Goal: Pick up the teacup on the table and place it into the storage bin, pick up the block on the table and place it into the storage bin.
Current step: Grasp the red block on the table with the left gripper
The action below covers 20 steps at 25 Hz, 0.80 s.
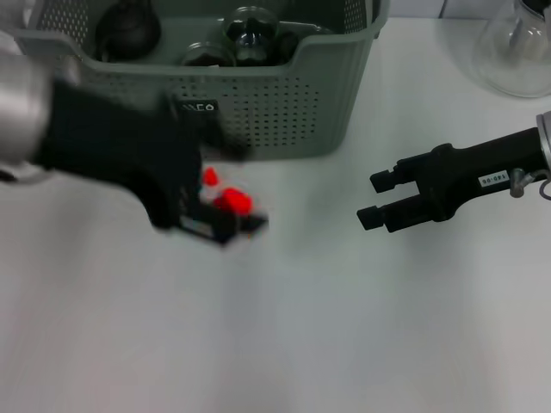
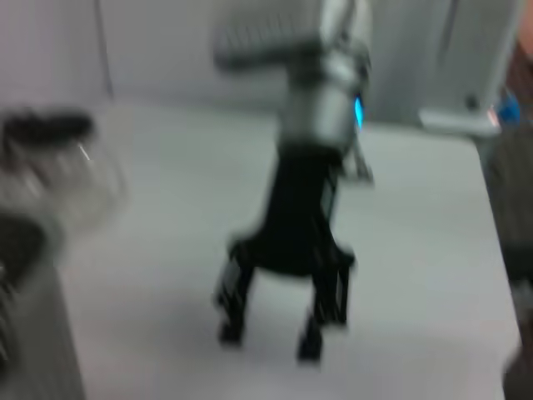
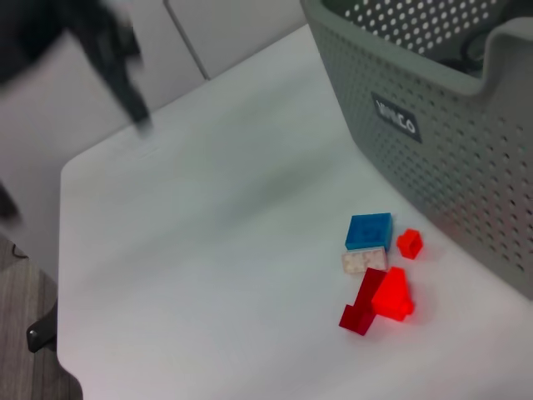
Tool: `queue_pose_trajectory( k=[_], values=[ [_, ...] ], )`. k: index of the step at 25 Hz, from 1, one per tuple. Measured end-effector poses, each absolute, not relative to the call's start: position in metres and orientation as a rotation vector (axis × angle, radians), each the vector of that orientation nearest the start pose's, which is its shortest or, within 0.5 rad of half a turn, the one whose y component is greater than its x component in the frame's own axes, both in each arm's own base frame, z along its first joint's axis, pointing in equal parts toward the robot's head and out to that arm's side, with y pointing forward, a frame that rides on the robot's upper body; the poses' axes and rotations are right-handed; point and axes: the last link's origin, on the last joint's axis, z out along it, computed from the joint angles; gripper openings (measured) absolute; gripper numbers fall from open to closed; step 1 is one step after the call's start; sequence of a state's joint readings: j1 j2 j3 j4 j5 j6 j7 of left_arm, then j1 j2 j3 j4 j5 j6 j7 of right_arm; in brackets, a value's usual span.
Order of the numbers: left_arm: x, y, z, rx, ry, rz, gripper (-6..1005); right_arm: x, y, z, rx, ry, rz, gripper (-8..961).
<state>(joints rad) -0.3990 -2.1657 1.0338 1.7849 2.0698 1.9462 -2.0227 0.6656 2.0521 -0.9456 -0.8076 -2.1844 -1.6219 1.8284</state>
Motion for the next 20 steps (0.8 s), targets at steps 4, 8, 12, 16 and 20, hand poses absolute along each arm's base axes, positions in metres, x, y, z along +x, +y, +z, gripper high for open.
queue_pose_trajectory(
  k=[4, 8, 12, 16, 20],
  values=[
    [-0.133, 0.281, 0.031, -3.066, -0.303, 0.059, 775, 0.215, 0.348, -0.010, -3.020, 0.822, 0.243, 795],
    [-0.139, 0.298, 0.004, -3.027, -0.453, 0.217, 768, 0.216, 0.346, -0.011, -3.020, 0.831, 0.244, 795],
    [-0.146, 0.319, -0.015, -2.937, -0.586, 0.335, 765, 0.218, 0.345, -0.011, -3.017, 0.842, 0.242, 795],
    [-0.150, 0.332, -0.034, -2.878, -0.653, 0.463, 765, 0.221, 0.343, -0.011, -3.013, 0.858, 0.246, 795],
    [-0.148, 0.336, -0.046, -2.864, -0.655, 0.529, 764, 0.223, 0.341, -0.010, -3.006, 0.874, 0.255, 795]
  ],
)
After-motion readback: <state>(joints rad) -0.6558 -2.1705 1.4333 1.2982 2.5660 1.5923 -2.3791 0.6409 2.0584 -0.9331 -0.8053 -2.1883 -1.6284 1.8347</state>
